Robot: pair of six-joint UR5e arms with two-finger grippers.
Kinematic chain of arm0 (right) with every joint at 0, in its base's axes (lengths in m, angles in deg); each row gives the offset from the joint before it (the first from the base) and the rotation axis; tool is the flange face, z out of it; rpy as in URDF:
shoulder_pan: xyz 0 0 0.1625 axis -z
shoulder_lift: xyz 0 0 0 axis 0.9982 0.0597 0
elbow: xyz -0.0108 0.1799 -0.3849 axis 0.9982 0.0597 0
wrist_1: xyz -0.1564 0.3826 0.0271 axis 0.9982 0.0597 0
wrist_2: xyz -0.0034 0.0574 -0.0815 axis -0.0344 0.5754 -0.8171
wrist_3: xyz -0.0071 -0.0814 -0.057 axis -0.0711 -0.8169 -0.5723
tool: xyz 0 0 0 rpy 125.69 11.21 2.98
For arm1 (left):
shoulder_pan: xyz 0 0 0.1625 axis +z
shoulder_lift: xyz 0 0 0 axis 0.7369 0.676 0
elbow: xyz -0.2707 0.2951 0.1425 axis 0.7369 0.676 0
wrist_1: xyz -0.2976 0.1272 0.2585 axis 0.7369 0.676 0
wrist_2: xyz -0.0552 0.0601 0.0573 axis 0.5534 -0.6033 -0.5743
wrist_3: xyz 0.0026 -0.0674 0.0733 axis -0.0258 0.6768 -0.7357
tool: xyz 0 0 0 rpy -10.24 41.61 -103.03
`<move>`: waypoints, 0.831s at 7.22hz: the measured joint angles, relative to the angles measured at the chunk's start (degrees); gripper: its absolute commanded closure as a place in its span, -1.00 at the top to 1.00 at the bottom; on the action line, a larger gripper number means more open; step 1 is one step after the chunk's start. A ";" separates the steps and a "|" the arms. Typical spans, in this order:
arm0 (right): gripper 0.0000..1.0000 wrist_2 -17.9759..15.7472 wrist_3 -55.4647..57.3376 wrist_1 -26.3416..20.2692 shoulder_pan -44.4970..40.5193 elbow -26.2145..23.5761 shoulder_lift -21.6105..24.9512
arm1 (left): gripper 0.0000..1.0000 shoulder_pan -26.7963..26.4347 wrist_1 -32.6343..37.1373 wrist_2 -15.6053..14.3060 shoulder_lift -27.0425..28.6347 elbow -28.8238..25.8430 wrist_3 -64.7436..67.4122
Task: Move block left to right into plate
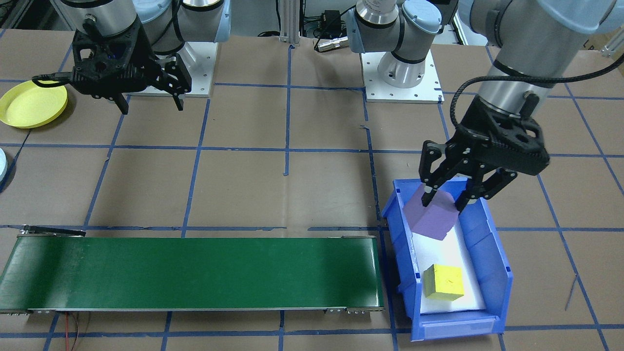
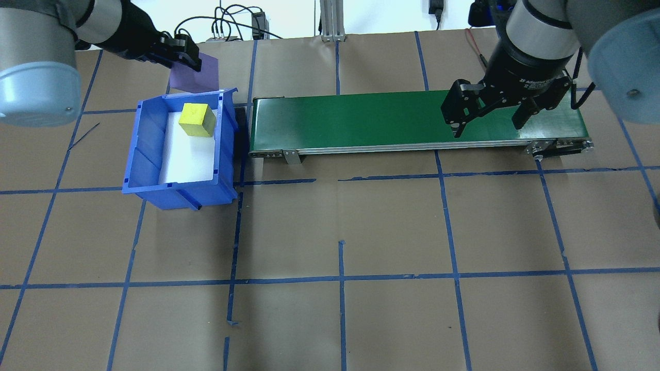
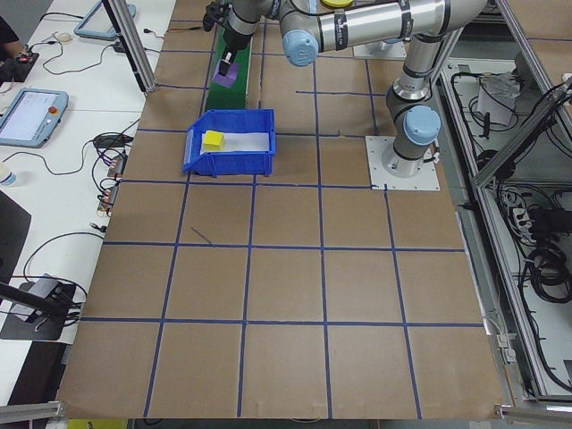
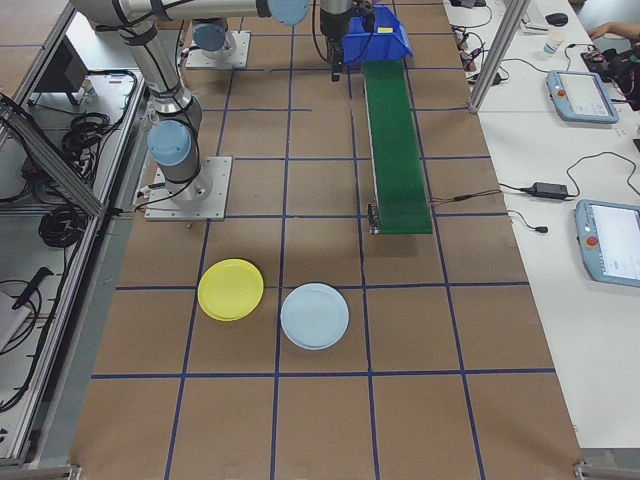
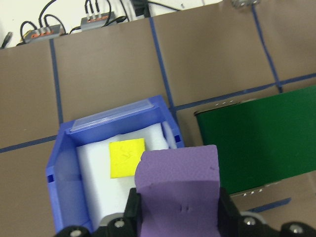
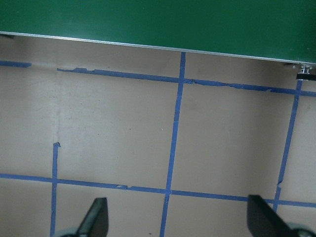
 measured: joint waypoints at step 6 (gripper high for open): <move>1.00 0.08 -0.37 0.50 5.09 0.04 -2.18 | 1.00 -7.24 -13.01 -0.18 15.02 2.33 8.91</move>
